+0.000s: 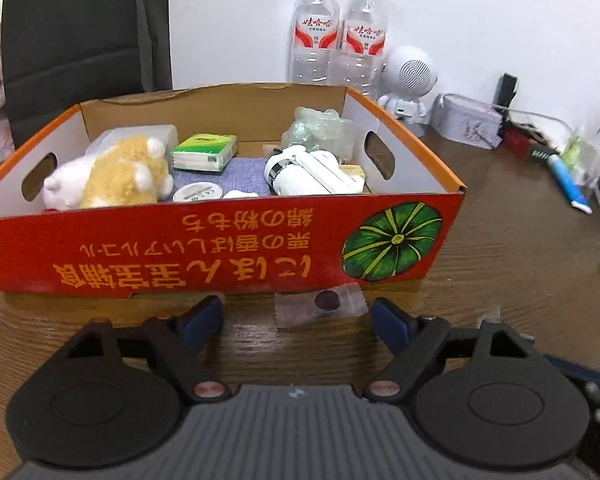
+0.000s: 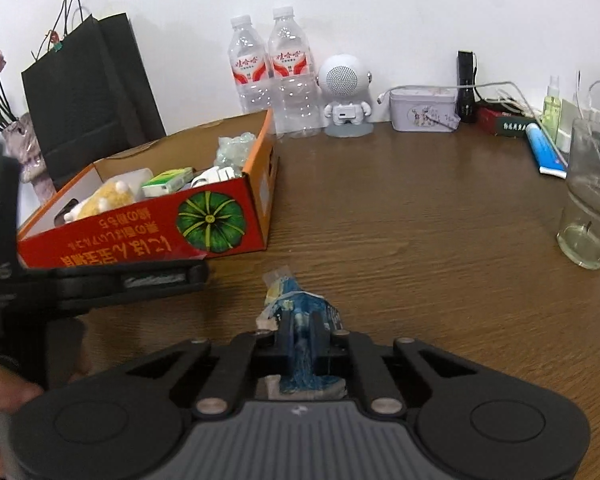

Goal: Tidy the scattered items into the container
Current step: 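Grasp the blue packet with the right tool, then carry the blue packet into the cardboard box and open the right tool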

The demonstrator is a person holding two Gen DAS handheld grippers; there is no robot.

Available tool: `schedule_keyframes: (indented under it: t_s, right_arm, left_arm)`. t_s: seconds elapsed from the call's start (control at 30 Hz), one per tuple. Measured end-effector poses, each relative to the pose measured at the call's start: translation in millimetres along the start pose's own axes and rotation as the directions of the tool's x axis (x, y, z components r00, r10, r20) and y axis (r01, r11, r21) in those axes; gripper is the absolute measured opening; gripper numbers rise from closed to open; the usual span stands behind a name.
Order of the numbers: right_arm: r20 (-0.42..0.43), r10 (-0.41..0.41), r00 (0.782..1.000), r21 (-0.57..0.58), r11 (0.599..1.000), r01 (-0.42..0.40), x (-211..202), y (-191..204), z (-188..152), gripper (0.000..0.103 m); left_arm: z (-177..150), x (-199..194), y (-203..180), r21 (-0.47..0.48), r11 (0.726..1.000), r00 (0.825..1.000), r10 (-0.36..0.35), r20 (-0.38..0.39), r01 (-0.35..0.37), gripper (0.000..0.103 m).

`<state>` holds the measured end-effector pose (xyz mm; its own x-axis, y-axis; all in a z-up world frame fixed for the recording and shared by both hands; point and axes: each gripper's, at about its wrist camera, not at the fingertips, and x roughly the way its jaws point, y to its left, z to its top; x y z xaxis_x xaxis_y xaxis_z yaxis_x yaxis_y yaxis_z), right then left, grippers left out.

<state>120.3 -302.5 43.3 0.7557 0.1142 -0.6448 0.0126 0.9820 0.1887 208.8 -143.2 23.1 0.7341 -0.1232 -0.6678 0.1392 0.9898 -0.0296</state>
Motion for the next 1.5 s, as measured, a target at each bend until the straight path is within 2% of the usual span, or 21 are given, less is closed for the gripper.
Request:
schedule_keyframes:
  t_s: [0.03, 0.1, 0.17, 0.23, 0.3, 0.33, 0.47, 0.6, 0.63, 0.7, 0.77, 0.8, 0.83, 0.9, 1.0, 1.07, 1.27, 1.4, 1.5]
  right_arm:
    - [0.001, -0.002, 1.0, -0.001, 1.0, 0.002, 0, 1, 0, 0.006]
    - [0.008, -0.002, 1.0, -0.007, 1.0, 0.002, 0, 2, -1, 0.006]
    - [0.006, -0.001, 1.0, -0.004, 1.0, 0.001, 0, 2, -1, 0.006]
    - [0.002, 0.0, 1.0, -0.01, 1.0, 0.0, 1, 2, -1, 0.007]
    - [-0.004, 0.0, 1.0, -0.02, 1.0, 0.0, 1, 3, -1, 0.013]
    - [0.0, -0.001, 1.0, -0.021, 1.0, 0.001, 0, 3, -2, 0.014]
    - [0.007, 0.039, 0.999, -0.006, 0.999, -0.039, -1, 1, -2, 0.035]
    - [0.012, 0.003, 1.0, -0.074, 0.997, -0.002, 3, 11, -7, 0.037]
    - [0.021, -0.019, 1.0, -0.111, 0.994, 0.021, 3, 17, -9, 0.036]
    - [0.043, -0.051, 0.998, -0.155, 0.986, 0.057, 4, 24, -13, 0.026]
    - [0.061, -0.059, 0.996, -0.182, 0.981, 0.069, 4, 27, -16, 0.021]
    - [0.066, -0.063, 0.996, -0.189, 0.979, 0.074, 4, 28, -16, 0.012]
    - [0.07, -0.068, 0.995, -0.198, 0.977, 0.081, 3, 29, -17, 0.01]
    - [0.082, -0.065, 0.995, -0.193, 0.978, 0.079, 2, 29, -17, 0.003]
    - [0.099, -0.074, 0.992, -0.206, 0.974, 0.094, 2, 32, -19, 0.001]
    - [0.117, -0.061, 0.991, -0.216, 0.973, 0.085, -2, 36, -20, 0.0]
    - [0.213, -0.003, 0.977, -0.156, 0.987, 0.037, -34, 37, -28, 0.0]
    - [0.293, 0.037, 0.955, -0.133, 0.991, 0.002, -59, 37, -32, 0.0]
    - [0.312, 0.061, 0.948, -0.114, 0.993, -0.027, -67, 35, -33, 0.0]
  left_arm:
    - [0, 1, -3, 0.002, 1.0, 1.0, 0.012, 0.004, -0.012, 0.084]
    - [0, 2, -9, 0.017, 0.999, 0.999, 0.046, 0.014, -0.047, 0.074]
    - [0, 0, -12, 0.017, 0.998, 0.998, 0.055, 0.027, -0.055, 0.047]
    - [0, -3, -11, 0.024, 0.998, 0.998, 0.056, 0.028, -0.056, 0.043]
    - [-4, -9, -8, 0.031, 0.999, 0.999, 0.043, 0.033, -0.044, 0.042]
    - [-8, -13, -5, 0.038, 0.999, 0.999, 0.038, 0.038, -0.04, 0.038]
    - [-30, -40, 9, 0.05, 0.999, 0.999, 0.007, 0.043, -0.009, 0.034]
    - [-55, -66, 32, 0.05, 0.999, 0.998, -0.002, 0.067, -0.001, 0.033]
    - [-60, -72, 39, 0.038, 0.999, 0.997, -0.007, 0.072, 0.004, 0.033]
    - [-67, -81, 54, -0.008, 1.0, 0.997, -0.026, 0.076, 0.026, 0.033]
    - [-73, -88, 66, -0.057, 0.997, 0.996, -0.048, 0.08, 0.053, 0.031]
    - [-74, -91, 72, -0.077, 0.995, 0.995, -0.056, 0.082, 0.062, 0.03]
    - [-74, -93, 76, -0.093, 0.993, 0.994, -0.064, 0.088, 0.072, 0.02]
    - [-72, -97, 81, -0.112, 0.991, 0.992, -0.068, 0.102, 0.079, 0.017]
    - [-70, -99, 80, -0.114, 0.989, 0.992, -0.078, 0.103, 0.09, 0.015]
    - [-70, -103, 79, -0.104, 0.99, 0.99, -0.078, 0.114, 0.091, 0.008]
    - [-72, -116, 90, -0.121, 0.985, 0.984, -0.102, 0.146, 0.12, 0.007]
    - [-75, -126, 97, -0.133, 0.982, 0.976, -0.106, 0.188, 0.132, 0.007]
    - [-77, -131, 103, -0.145, 0.979, 0.97, -0.112, 0.217, 0.146, 0.007]
